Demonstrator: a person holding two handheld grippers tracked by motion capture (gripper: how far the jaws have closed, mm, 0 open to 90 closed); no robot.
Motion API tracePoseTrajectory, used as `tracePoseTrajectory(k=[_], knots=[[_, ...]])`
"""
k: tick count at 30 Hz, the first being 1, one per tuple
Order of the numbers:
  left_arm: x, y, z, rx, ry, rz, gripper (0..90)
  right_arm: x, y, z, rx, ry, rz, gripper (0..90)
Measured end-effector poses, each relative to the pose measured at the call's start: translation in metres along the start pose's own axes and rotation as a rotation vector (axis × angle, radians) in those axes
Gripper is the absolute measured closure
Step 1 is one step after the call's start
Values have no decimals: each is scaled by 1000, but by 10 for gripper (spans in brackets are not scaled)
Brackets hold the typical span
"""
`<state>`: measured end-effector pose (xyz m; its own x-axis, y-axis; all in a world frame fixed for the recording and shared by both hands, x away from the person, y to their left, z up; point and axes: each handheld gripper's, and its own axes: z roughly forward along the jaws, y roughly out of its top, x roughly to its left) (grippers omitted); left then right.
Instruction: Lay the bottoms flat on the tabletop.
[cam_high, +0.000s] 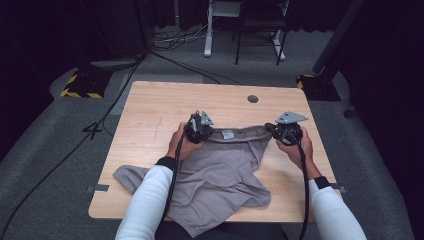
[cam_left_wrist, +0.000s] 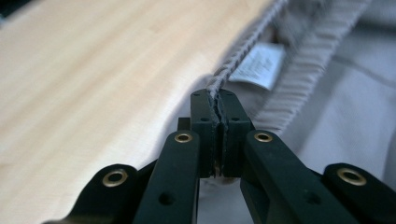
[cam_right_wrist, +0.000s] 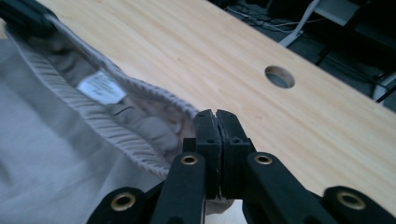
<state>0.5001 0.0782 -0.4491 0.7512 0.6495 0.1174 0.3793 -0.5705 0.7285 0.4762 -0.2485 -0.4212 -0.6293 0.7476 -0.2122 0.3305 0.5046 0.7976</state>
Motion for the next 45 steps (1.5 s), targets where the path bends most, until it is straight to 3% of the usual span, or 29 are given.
tracePoseTrajectory(k=[4, 6, 7, 9, 10, 11, 12, 13, 14, 17, 18, 19, 20, 21, 22, 25, 27, 28, 29, 30, 32, 35, 37, 39, 41, 45], knots=[[22, 14, -11, -23, 54, -42, 866, -3, 17, 15, -12, -26, -3, 881], [34, 20, -11, -26, 103, -72, 866, -4, 28, 25, -17, -44, -5, 878], [41, 22, -9, -11, 151, -99, 865, -5, 33, 31, -20, -62, -9, 860], [54, 25, -6, -11, 286, -233, 785, -5, 45, 44, -25, -150, -3, 658], [60, 24, -8, -25, 305, -292, 777, -6, 50, 51, -5, -204, 15, 594], [63, 22, -9, -43, 316, -328, 780, -7, 53, 56, 11, -227, 39, 586], [64, 20, -8, -29, 330, -345, 738, -7, 55, 58, 13, -207, 58, 572], [64, 19, -6, 12, 321, -350, 622, -6, 55, 58, 6, -190, 65, 559], [62, 17, -5, 30, 295, -329, 545, -3, 55, 58, 7, -174, 66, 552], [41, 6, -6, 51, 151, -231, 492, 5, 46, 57, 41, -74, 33, 537], [32, 0, -7, 43, 83, -206, 475, 8, 40, 56, 53, -47, 35, 537], [21, -5, -7, 75, 39, -149, 473, 11, 33, 57, 77, -12, 36, 531], [8, -9, -6, 127, 39, -97, 457, 14, 26, 58, 102, 36, 34, 518], [-5, -14, -9, 147, 1, -72, 432, 17, 18, 59, 123, 70, 29, 515], [-17, -21, -13, 145, -63, -50, 414, 21, 10, 60, 145, 84, 15, 515], [-47, -41, -29, 143, -154, -17, 415, 32, -10, 59, 181, 178, 23, 490], [-59, -54, -40, 142, -151, 2, 388, 37, -18, 57, 191, 229, 43, 473], [-61, -60, -45, 125, -188, -27, 390, 39, -21, 56, 191, 260, 56, 457], [-64, -66, -48, 140, -195, -28, 389, 43, -23, 55, 194, 280, 62, 447], [-69, -71, -50, 141, -177, -18, 370, 47, -25, 54, 196, 294, 59, 439], [-76, -81, -53, 135, -210, -39, 343, 57, -26, 53, 211, 325, 47, 431], [-90, -92, -54, 137, -184, -4, 313, 67, -30, 49, 221, 322, 25, 463], [-91, -94, -57, 137, -173, -20, 319, 69, -30, 45, 233, 306, 21, 483], [-93, -95, -58, 130, -153, -19, 371, 71, -31, 40, 258, 298, 11, 496], [-94, -97, -60, 117, -155, 0, 477, 74, -36, 32, 266, 338, 25, 490], [-90, -99, -62, 100, -153, 6, 732, 84, -46, 9, 293, 376, -13, 468]])
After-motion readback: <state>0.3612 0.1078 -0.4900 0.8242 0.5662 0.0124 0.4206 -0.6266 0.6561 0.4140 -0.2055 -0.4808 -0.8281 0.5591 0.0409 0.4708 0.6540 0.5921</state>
